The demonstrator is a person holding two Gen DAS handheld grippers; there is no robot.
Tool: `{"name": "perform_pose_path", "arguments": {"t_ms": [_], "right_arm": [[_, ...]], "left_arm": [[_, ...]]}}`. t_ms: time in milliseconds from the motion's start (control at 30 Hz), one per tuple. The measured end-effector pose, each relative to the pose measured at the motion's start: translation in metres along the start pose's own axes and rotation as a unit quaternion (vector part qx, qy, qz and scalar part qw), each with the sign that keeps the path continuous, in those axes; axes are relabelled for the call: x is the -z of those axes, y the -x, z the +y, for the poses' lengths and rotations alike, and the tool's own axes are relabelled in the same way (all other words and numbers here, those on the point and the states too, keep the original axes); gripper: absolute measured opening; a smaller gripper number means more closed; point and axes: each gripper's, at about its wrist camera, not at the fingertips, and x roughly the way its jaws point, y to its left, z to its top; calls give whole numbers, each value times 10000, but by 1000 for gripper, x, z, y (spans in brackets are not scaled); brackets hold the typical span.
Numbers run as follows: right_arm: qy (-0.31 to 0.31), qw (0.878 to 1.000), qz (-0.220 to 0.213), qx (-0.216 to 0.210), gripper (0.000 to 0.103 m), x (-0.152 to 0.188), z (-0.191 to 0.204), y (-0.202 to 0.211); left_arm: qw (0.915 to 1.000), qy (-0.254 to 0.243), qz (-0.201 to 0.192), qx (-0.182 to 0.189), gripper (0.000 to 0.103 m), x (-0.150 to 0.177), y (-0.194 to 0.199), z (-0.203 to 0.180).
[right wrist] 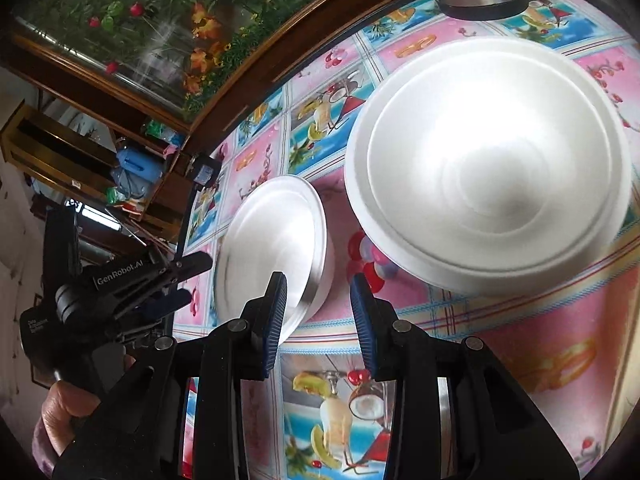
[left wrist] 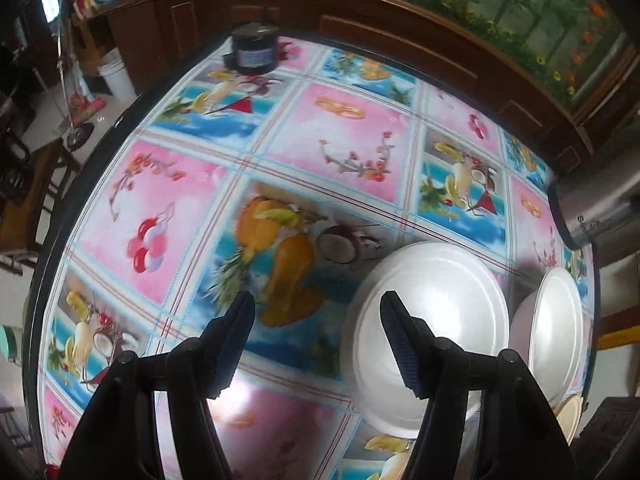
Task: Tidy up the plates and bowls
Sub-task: 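Grasp the rim of a white plate with the right gripper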
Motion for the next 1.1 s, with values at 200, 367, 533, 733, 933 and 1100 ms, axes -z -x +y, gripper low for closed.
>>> {"name": "perform_pose_path", "arguments": {"t_ms": [200, 367, 533, 733, 933, 1100], "right_arm": [[-53, 10000, 11, -32, 33, -1, -1, -7], [-132, 9999, -4, -71, 33, -2, -2, -12], [-168, 9998, -3, -72, 33, -2, -3, -16], [-210, 9998, -23, -28, 33, -3, -2, -19], [-227, 9997, -32, 90, 33, -3, -3, -22], [-132, 9998, -78, 87, 21, -3, -1, -22]], "left_arm": [[9998, -106, 105, 118, 65, 1, -9, -8], [9997, -173, 144, 113, 64, 2, -14, -10], [9993, -310, 167, 80, 50, 3, -17, -13], [9989, -329, 296, 129, 31, 4, -24, -12], [9988, -401, 275, 103, 25, 4, -24, -15], [9986, -451, 243, 116, 22, 4, -22, -17]]}}
